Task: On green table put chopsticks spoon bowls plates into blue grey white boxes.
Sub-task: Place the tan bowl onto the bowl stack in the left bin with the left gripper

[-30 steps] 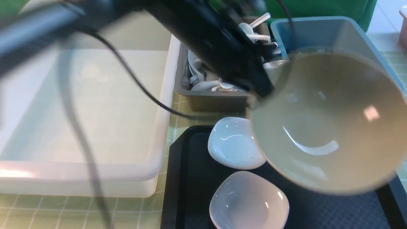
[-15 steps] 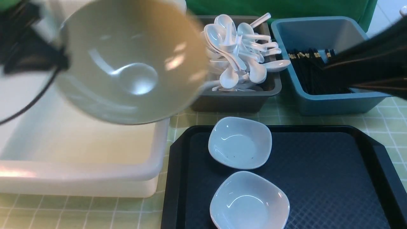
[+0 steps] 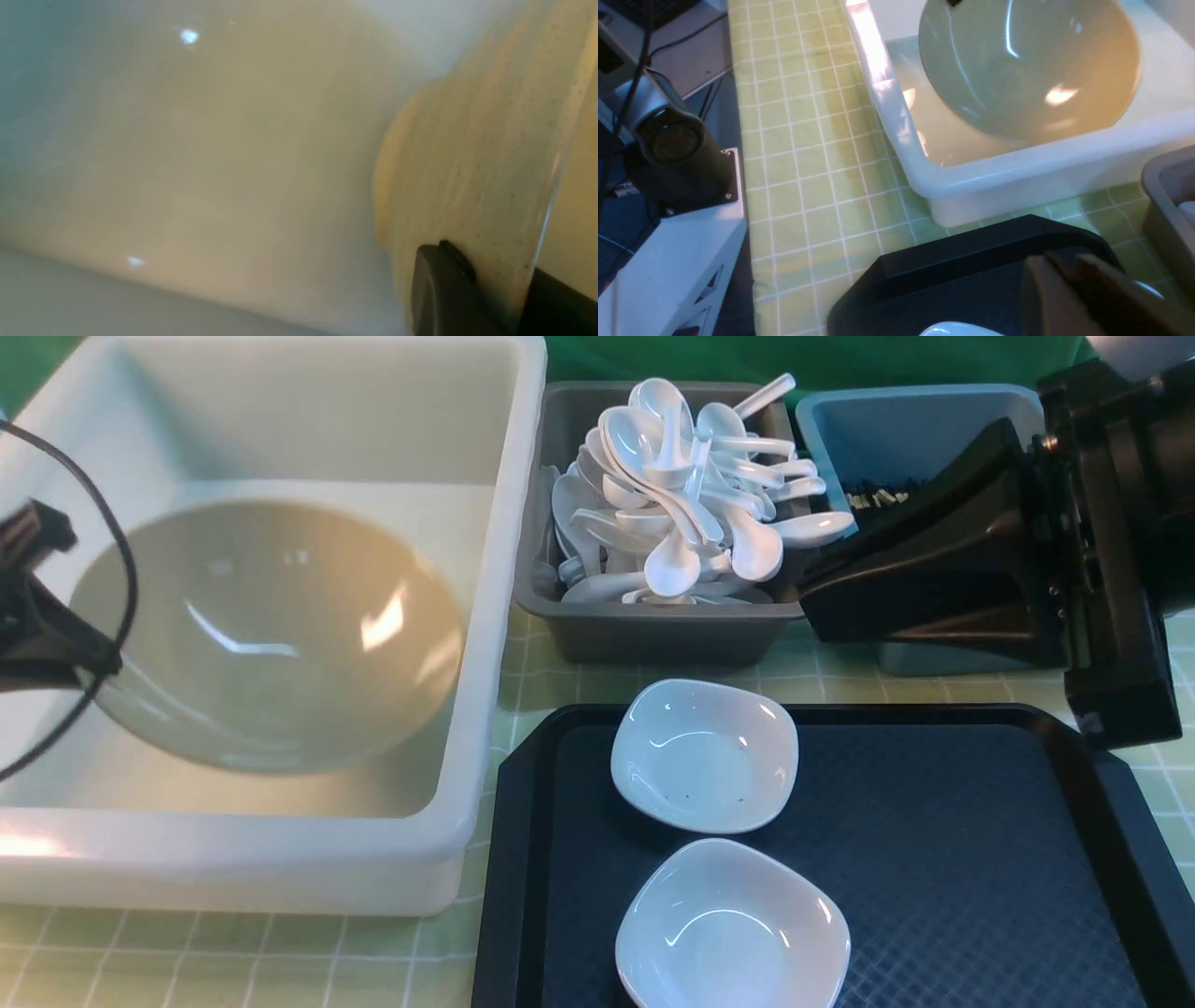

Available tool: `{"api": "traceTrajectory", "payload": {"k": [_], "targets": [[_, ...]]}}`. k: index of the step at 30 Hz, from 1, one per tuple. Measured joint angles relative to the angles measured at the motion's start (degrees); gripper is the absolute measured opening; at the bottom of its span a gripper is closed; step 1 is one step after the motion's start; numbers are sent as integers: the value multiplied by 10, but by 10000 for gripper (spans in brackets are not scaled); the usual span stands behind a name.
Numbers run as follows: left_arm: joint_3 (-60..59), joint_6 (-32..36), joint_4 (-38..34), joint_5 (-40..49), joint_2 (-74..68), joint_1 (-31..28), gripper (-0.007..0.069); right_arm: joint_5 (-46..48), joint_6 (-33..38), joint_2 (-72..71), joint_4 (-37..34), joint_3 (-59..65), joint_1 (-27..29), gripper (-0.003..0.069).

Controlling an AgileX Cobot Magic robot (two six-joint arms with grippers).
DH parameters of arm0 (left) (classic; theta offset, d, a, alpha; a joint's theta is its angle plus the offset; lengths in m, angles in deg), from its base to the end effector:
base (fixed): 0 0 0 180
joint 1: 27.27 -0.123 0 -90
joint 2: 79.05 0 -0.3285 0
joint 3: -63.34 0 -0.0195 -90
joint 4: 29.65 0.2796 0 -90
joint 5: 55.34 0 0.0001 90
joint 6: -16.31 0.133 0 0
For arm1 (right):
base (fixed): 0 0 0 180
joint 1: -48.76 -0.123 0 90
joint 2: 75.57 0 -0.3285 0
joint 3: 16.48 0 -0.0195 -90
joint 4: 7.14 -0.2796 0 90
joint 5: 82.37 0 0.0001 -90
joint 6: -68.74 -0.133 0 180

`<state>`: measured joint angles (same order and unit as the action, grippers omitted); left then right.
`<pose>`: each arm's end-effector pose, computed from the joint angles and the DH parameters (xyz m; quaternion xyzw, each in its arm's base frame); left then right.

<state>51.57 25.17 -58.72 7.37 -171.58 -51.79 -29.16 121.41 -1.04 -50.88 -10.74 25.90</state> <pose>0.3184 0.0821 0.2858 -0.2193 0.9407 -0.1933 0.1723 0.2258 0.1752 0.4436 -0.4533 0.7274 0.2557 0.4473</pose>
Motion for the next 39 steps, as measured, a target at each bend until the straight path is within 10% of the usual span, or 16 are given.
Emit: {"api": "traceTrajectory", "payload": {"k": [22,39], "targets": [[0,-89,34,-14,-77,45,24,7,-2,0,0,0,0,99],[58,-111,69,63,-72,45,423,-4,-30,-7,8,0,6,111]]}}
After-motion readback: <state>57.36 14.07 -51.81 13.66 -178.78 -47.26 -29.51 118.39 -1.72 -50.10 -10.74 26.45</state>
